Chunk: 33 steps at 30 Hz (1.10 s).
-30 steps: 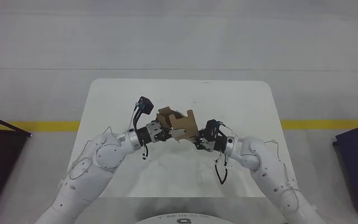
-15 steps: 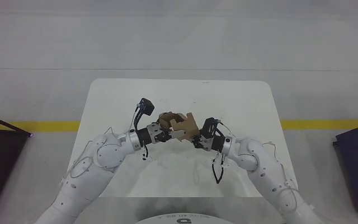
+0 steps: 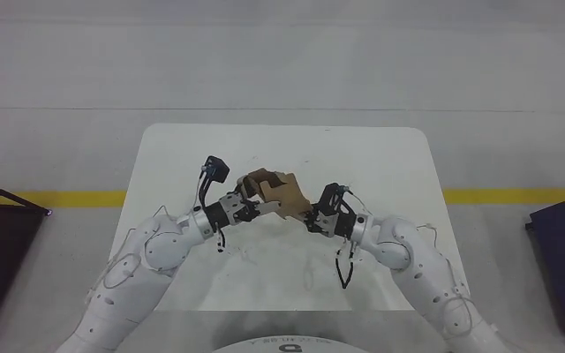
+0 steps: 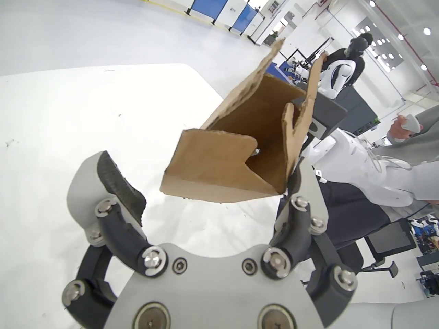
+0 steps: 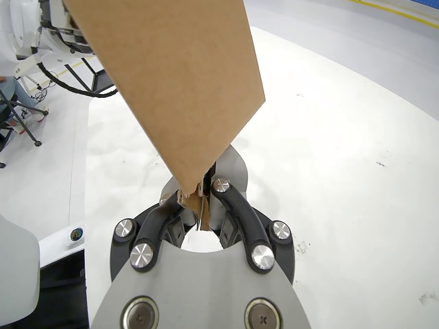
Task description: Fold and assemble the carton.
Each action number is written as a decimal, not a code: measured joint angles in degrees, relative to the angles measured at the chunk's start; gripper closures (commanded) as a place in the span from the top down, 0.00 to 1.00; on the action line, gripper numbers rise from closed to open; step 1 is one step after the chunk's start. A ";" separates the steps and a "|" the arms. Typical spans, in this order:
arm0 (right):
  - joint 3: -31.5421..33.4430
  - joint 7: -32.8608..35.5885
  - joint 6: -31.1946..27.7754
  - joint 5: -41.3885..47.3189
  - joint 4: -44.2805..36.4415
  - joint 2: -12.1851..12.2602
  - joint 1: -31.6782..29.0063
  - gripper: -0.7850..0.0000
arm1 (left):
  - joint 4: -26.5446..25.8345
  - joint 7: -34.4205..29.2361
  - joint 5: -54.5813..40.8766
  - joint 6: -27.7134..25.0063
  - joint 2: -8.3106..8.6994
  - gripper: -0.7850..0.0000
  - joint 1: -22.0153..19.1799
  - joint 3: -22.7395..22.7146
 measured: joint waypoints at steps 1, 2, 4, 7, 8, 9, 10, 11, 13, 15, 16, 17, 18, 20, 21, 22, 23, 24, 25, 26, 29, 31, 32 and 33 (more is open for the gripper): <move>0.06 0.21 0.32 0.30 -0.04 -0.01 -0.01 0.00 | -0.14 0.17 0.15 0.01 0.00 1.00 0.10 0.04; 0.14 0.38 0.56 0.63 -0.07 -0.02 -0.02 0.00 | -0.26 0.37 0.23 0.00 0.01 1.00 0.22 0.04; 0.46 0.81 1.04 1.33 -0.01 -0.01 -0.03 0.00 | -0.48 0.89 0.24 -0.21 0.06 1.00 0.55 -0.19; 0.88 1.33 1.19 1.90 -0.02 0.04 -0.07 0.00 | -0.68 1.36 -0.43 -0.69 0.19 1.00 1.05 -0.86; 0.96 1.51 1.25 2.03 -0.04 0.05 -0.09 0.00 | -0.73 1.35 -0.57 -0.81 0.23 1.00 1.15 -1.03; 0.98 1.78 1.31 2.16 -0.16 0.05 -0.09 0.00 | -0.85 1.18 -0.61 -0.99 0.27 1.00 1.20 -1.15; 0.91 2.03 1.32 2.20 -0.29 0.04 -0.05 0.00 | -0.98 0.90 -0.55 -1.17 0.30 1.00 1.14 -1.13; 0.76 2.30 1.34 2.20 -0.43 0.01 0.04 0.00 | -1.10 0.54 -0.53 -1.37 0.31 1.00 1.00 -0.98; 0.22 2.92 1.56 2.20 -0.68 -0.10 0.34 0.00 | -1.26 -0.24 -0.74 -1.72 0.25 1.00 0.47 -0.31; -0.44 3.53 1.97 2.17 -0.87 -0.25 0.76 0.00 | -1.29 -0.67 -0.97 -1.68 0.13 1.00 -0.15 0.49; -0.73 3.79 2.06 2.17 -0.89 -0.31 0.96 0.00 | -1.27 -0.74 -1.02 -1.62 0.07 1.00 -0.42 0.84; -1.01 4.06 2.13 2.20 -0.88 -0.38 1.18 0.00 | -1.21 -0.76 -0.98 -1.53 0.01 1.00 -0.69 1.17; -1.38 4.50 2.25 2.21 -0.80 -0.46 1.52 0.00 | -1.14 -0.77 -0.87 -1.44 -0.07 1.00 -1.05 1.60; -1.94 5.38 2.49 2.21 -0.70 -0.58 2.04 0.00 | -0.94 -0.71 -0.74 -1.24 -0.18 1.00 -1.53 2.15; -2.31 5.98 2.60 2.23 -0.71 -0.66 2.39 0.00 | -0.78 -0.65 -0.62 -1.15 -0.24 1.00 -1.80 2.43; -2.57 6.34 2.64 2.32 -0.72 -0.72 2.62 0.00 | -0.62 -0.62 -0.53 -1.11 -0.27 1.00 -1.95 2.61; -2.80 6.68 2.63 2.44 -0.70 -0.77 2.83 0.00 | -0.43 -0.61 -0.41 -1.08 -0.29 1.00 -2.08 2.75; -3.07 7.11 2.60 2.62 -0.62 -0.83 3.09 0.00 | -0.14 -0.57 -0.35 -1.07 -0.31 1.00 -2.20 2.88; -3.24 7.39 2.60 2.73 -0.56 -0.87 3.28 0.00 | 0.09 -0.54 -0.38 -1.06 -0.32 1.00 -2.26 2.92; -3.40 7.62 2.60 2.82 -0.49 -0.91 3.46 0.00 | 0.33 -0.53 -0.45 -1.00 -0.32 1.00 -2.30 2.93; -3.90 8.31 2.53 2.65 -0.26 -1.02 4.00 0.00 | 1.01 -0.54 -1.09 -0.88 -0.31 1.00 -2.32 2.84; -4.22 8.54 2.63 2.34 -0.17 -1.10 4.25 0.00 | 1.45 -0.57 -1.70 -0.87 -0.28 1.00 -2.27 2.68; -4.32 8.57 2.66 2.16 -0.14 -1.12 4.34 0.00 | 1.60 -0.58 -1.90 -0.92 -0.26 1.00 -2.22 2.60; -4.41 8.59 2.73 1.76 -0.13 -1.14 4.46 0.00 | 1.74 -0.58 -2.11 -1.00 -0.22 1.00 -2.13 2.43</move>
